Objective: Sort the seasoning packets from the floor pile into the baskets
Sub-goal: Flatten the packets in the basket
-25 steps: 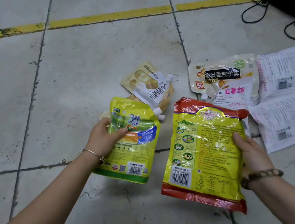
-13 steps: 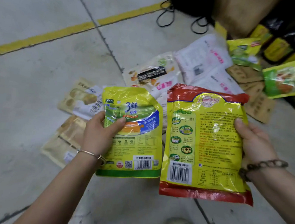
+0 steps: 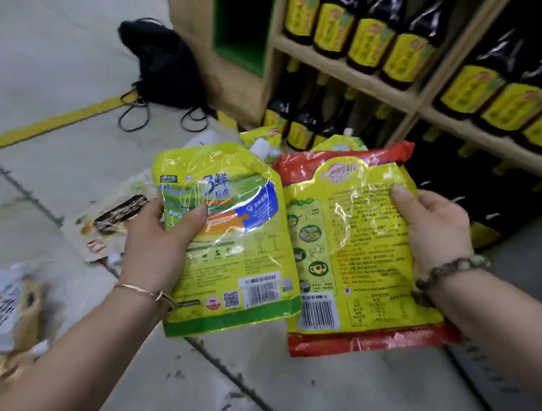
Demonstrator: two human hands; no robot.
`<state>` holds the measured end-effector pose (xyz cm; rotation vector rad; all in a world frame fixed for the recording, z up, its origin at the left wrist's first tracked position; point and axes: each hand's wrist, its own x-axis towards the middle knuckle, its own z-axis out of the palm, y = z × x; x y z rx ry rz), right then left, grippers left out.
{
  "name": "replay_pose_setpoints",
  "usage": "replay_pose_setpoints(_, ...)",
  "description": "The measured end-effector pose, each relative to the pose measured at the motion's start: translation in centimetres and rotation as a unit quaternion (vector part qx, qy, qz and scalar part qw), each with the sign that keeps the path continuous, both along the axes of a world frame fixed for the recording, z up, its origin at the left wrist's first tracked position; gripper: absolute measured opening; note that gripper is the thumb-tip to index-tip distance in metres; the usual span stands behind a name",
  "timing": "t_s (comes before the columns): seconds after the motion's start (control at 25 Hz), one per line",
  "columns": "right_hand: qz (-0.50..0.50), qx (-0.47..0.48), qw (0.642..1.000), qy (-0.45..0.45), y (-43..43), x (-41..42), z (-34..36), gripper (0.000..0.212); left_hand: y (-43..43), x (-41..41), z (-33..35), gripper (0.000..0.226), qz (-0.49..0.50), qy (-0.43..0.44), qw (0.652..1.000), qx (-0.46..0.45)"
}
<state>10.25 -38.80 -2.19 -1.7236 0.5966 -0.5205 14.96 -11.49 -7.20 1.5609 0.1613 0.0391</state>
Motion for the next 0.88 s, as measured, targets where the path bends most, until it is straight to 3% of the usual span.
replay_pose_setpoints(0.28, -0.084, -0.024, 0.996, -0.035, -4.0, -3.7, 8.0, 0.027, -6.5, -0.3, 6.1, 0.011, -0.09, -0.063, 0.994, -0.022)
replay_pose_setpoints(0.52, -0.129, -0.004, 0.987, -0.096, -8.7, -8.0, 14.9, 0.018, -11.7, -1.2, 11.5, 0.019, -0.138, -0.086, 0.986, -0.032)
replay_pose_setpoints(0.68, -0.164, 0.004, 0.973, -0.163, -13.0, -12.7, 20.5, 0.016, -18.0, -2.8, 16.6, 0.02, -0.175, -0.143, 0.974, 0.002)
replay_pose_setpoints(0.88, -0.257, -0.012, 0.945, -0.203, -21.4, -20.7, 25.0, 0.015, -31.0, -6.8, 21.7, 0.035, -0.274, -0.183, 0.944, -0.027)
